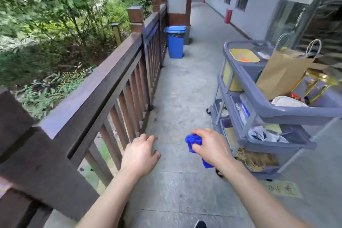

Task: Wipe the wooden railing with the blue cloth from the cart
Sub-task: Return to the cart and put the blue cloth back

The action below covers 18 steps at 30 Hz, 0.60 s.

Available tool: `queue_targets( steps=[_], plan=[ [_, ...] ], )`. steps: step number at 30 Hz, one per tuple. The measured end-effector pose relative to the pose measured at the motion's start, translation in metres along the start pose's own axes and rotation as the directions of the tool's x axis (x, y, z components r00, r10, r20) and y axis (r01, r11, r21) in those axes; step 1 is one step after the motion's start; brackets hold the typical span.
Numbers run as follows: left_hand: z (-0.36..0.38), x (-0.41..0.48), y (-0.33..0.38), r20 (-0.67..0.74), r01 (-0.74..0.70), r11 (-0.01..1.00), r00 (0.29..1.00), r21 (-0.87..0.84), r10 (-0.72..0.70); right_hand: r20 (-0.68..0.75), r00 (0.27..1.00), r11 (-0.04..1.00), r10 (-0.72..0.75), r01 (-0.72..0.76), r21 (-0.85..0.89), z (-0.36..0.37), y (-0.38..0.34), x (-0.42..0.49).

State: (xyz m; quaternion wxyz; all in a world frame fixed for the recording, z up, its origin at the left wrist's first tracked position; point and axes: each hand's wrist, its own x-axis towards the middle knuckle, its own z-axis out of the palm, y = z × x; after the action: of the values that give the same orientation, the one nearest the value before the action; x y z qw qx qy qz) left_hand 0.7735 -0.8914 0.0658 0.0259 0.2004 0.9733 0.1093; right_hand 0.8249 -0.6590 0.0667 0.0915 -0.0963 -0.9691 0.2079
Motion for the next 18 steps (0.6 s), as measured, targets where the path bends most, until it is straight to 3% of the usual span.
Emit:
queue_targets(
  steps=[10, 18],
  plan=[
    [0.009, 0.185, 0.059, -0.022, 0.022, 1.0, 1.0, 0.019, -0.021, 0.036, 0.999, 1.0, -0.024, 0.023, 0.013, -0.022, 0.09, 0.176],
    [0.025, 0.315, 0.086, 0.013, -0.041, 0.999, 0.999, 0.01, 0.041, 0.037, 0.997, 0.996, 0.071, -0.072, 0.043, -0.025, 0.141, 0.272]
  ],
)
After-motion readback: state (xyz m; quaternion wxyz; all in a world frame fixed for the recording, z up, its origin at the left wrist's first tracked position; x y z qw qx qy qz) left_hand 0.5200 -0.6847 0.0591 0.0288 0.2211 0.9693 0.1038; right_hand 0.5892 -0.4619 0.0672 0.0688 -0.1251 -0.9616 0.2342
